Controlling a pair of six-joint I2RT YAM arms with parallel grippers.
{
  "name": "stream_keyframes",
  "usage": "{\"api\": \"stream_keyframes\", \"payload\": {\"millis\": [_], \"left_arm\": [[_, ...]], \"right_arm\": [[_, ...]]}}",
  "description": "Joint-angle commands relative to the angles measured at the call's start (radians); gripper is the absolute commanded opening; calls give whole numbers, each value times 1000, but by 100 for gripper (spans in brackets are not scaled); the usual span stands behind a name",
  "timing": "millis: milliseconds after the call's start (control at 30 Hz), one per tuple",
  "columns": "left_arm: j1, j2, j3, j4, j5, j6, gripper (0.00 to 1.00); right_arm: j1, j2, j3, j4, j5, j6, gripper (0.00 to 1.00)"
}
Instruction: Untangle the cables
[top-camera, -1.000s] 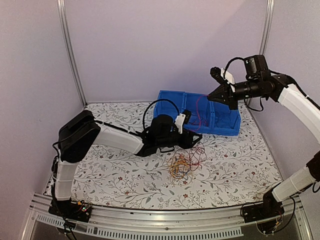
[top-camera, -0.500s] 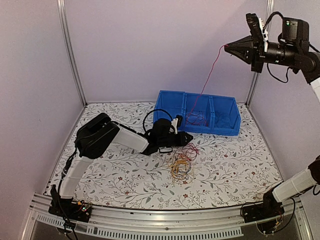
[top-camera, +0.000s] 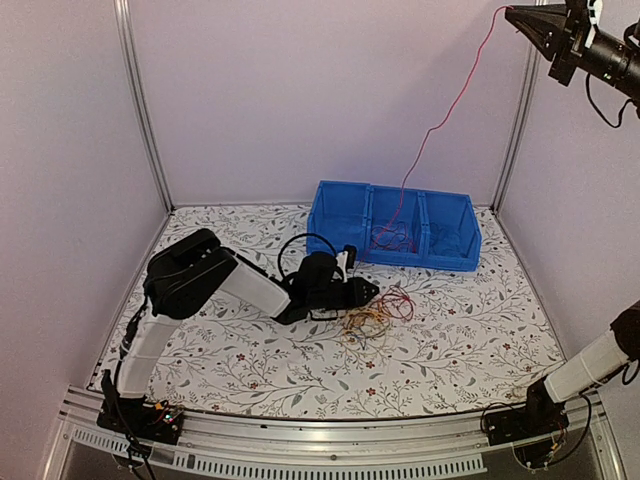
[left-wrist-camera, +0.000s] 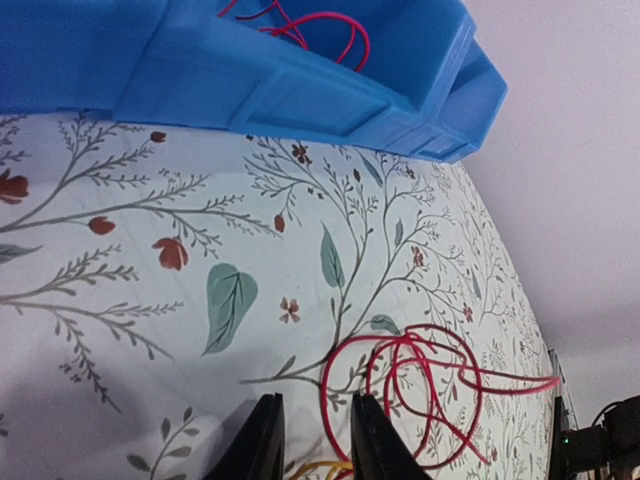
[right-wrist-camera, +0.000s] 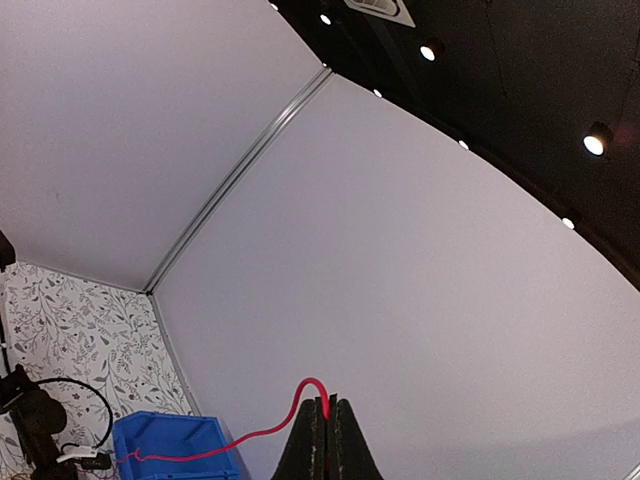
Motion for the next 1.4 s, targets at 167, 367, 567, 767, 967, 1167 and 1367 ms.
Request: {"api": "stream_keyframes", "payload": {"millis": [167, 367, 567, 767, 967, 1167, 1367], "left_arm": [[52, -223, -340, 182, -68, 5, 15], [49, -357, -393, 109, -104, 197, 12], [21, -477, -446, 113, -187, 334, 9], [-35, -486, -411, 86, -226, 473, 8], [-72, -456, -407, 131, -200, 490, 3], [-104, -445, -405, 188, -120, 543, 1], [-110, -507, -400, 53, -242, 475, 15]], "right_arm": [[-57, -15, -177, 95, 301, 8, 0], [-68, -209, -780, 111, 218, 5, 0], [-81, -381, -1285, 79, 164, -74, 0], [-95, -485, -1601, 92, 172, -118, 0], [-96, -498, -1707, 85, 166, -166, 41], [-94, -381, -1552, 86, -32, -166, 60], [-8, -234, -1443, 205, -19, -75, 60]]}}
